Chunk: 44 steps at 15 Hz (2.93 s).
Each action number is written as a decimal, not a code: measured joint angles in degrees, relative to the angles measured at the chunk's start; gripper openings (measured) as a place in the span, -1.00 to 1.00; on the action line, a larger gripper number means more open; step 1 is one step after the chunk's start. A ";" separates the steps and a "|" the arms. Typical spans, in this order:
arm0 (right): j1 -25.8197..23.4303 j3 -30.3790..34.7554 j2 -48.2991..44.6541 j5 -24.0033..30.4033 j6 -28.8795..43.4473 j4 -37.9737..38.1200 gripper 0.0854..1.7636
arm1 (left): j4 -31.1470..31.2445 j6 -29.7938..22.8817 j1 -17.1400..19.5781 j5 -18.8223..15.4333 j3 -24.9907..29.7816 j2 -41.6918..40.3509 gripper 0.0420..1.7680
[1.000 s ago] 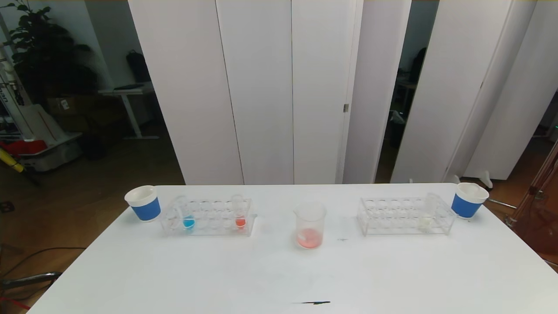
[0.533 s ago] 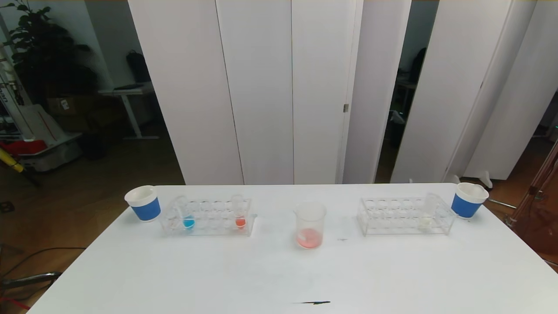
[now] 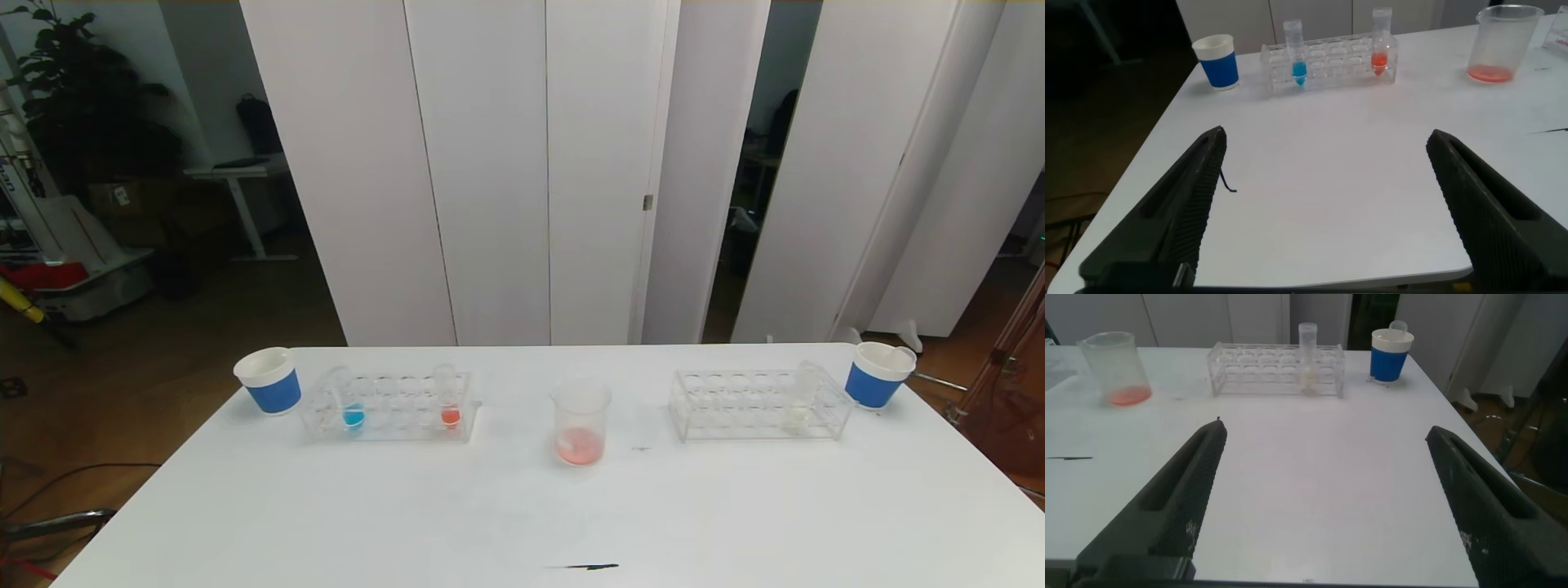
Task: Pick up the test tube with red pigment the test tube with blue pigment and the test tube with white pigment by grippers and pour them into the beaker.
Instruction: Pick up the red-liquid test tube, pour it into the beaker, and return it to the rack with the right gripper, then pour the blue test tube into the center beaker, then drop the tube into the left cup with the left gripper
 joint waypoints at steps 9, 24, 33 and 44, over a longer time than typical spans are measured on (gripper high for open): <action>-0.05 0.16 -0.02 0.02 0.02 0.02 0.98 | 0.00 0.02 0.00 -0.02 0.00 0.00 0.98; -0.05 0.16 -0.02 0.00 0.02 0.05 0.98 | 0.89 1.44 0.01 1.88 -3.24 0.07 0.98; -0.05 0.16 -0.02 0.02 0.02 0.02 0.98 | 1.63 1.99 0.01 2.44 -25.75 16.09 0.98; -0.05 0.16 -0.02 0.02 0.05 0.02 0.98 | -22.17 1.35 -0.18 3.43 -37.36 54.72 0.98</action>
